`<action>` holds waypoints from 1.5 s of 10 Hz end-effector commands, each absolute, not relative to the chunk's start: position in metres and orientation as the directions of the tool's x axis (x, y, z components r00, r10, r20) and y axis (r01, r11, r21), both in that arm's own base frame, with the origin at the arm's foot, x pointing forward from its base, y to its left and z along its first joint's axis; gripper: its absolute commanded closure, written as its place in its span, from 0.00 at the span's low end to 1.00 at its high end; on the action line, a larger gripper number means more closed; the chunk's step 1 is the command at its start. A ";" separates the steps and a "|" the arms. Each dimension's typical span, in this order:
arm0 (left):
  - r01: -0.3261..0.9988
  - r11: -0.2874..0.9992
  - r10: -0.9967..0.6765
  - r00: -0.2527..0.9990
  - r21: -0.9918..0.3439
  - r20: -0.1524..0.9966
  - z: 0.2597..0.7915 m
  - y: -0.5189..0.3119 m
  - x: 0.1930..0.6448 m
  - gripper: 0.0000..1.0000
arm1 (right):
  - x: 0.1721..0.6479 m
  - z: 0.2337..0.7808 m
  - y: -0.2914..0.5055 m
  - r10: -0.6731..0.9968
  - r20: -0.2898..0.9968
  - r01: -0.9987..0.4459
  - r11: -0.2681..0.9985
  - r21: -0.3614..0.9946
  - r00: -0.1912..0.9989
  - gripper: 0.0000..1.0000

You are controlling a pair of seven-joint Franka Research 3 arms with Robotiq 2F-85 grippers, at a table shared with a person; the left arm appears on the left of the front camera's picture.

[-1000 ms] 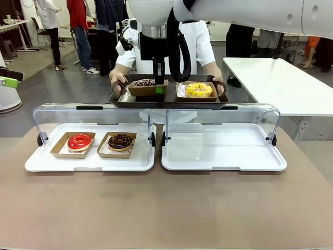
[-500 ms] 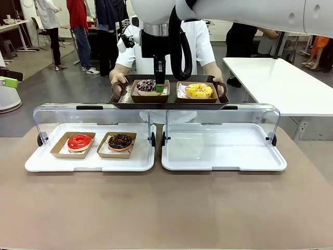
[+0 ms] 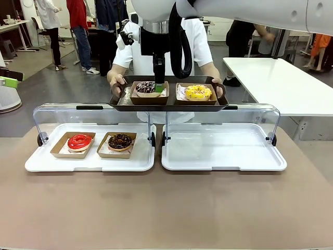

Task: Provide the desired donut to the person.
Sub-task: Place the picked Paper togo box onto the Handle tray extended by the person.

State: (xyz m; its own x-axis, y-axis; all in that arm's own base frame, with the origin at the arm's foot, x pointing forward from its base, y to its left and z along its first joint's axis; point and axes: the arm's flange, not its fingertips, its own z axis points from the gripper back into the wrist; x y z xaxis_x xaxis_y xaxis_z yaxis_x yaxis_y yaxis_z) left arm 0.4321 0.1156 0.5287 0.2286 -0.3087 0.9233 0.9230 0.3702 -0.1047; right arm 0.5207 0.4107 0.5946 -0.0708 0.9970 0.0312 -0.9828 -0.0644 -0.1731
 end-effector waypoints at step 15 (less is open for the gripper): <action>0.923 0.370 -0.300 0.224 -0.103 0.927 0.530 0.116 0.431 0.00 | 0.406 0.609 0.133 0.995 0.069 -0.976 0.083 -0.203 0.070 0.00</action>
